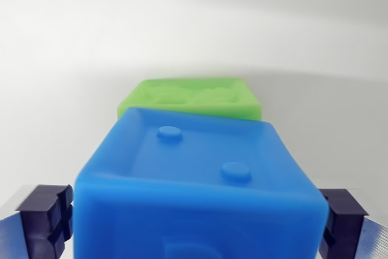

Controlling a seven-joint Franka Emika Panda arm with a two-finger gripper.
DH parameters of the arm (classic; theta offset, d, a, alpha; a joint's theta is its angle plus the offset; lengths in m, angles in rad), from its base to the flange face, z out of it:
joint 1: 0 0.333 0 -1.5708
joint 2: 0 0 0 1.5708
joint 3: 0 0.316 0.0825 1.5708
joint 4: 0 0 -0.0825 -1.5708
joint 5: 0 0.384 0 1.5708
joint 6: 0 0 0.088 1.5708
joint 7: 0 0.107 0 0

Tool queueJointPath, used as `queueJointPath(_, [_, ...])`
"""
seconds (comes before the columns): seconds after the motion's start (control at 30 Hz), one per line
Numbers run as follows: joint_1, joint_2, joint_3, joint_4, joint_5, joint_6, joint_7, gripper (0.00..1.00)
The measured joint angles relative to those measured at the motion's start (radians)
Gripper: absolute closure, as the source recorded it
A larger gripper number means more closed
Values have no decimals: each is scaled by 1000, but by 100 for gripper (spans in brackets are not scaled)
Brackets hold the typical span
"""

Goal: Stack cube

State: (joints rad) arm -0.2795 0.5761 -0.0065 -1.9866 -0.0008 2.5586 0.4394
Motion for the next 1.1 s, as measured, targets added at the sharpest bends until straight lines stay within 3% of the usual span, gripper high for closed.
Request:
queueJointPath(0.6, [0,-6,0,0,0,-4,0,0])
queueJointPath(1.1, [0,-75,0,-7,0,-63,0,0])
